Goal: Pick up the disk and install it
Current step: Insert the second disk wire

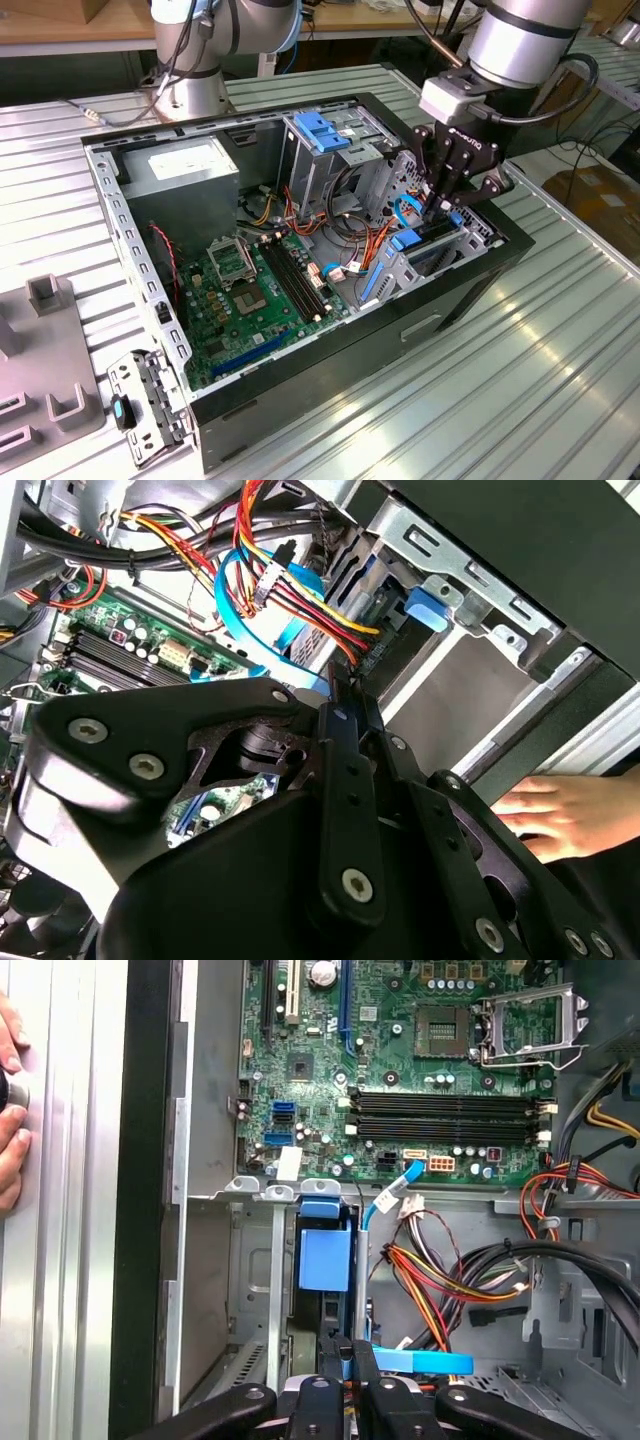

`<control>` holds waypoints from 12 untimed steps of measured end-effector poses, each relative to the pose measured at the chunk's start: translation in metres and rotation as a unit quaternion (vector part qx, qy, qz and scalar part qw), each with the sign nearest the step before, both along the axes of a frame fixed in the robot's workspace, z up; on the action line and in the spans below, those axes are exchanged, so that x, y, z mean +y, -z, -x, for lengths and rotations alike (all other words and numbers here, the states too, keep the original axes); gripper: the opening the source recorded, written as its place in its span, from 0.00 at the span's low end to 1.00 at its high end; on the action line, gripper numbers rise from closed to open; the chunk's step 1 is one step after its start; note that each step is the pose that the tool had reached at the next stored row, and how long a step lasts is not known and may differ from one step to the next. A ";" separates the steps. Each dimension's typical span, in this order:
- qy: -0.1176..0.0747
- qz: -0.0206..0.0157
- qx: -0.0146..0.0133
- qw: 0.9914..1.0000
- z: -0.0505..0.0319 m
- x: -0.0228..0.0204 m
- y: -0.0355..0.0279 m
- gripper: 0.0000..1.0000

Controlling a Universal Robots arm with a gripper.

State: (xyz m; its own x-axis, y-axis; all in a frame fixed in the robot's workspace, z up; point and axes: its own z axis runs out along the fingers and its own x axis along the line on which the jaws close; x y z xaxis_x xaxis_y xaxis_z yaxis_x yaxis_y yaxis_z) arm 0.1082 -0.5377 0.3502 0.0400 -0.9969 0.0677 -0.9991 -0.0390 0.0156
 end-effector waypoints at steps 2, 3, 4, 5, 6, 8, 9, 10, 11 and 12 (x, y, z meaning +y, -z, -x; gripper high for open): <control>0.000 -0.003 0.000 1.000 0.0000 -0.0035 0.0004 0.16; 0.000 -0.004 0.000 1.000 0.0000 -0.0045 0.0005 0.16; 0.000 -0.005 0.000 1.000 0.0000 -0.0054 0.0006 0.16; 0.000 -0.006 0.000 1.000 0.0000 -0.0062 0.0007 0.16; 0.000 -0.008 0.000 1.000 0.0000 -0.0068 0.0010 0.16; 0.000 -0.011 0.000 1.000 0.0000 -0.0076 0.0013 0.16; 0.000 -0.013 0.000 1.000 0.0000 -0.0079 0.0015 0.16; 0.000 -0.017 0.000 1.000 0.0000 -0.0083 0.0016 0.16; 0.001 -0.019 0.000 1.000 -0.0001 -0.0087 0.0017 0.16; 0.001 -0.020 0.000 1.000 0.0000 -0.0092 0.0020 0.16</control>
State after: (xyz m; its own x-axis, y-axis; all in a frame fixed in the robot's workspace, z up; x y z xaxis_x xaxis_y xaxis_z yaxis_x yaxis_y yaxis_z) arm 0.1083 -0.5470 0.3482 0.0387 -0.9989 0.0274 -0.9992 -0.0383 0.0140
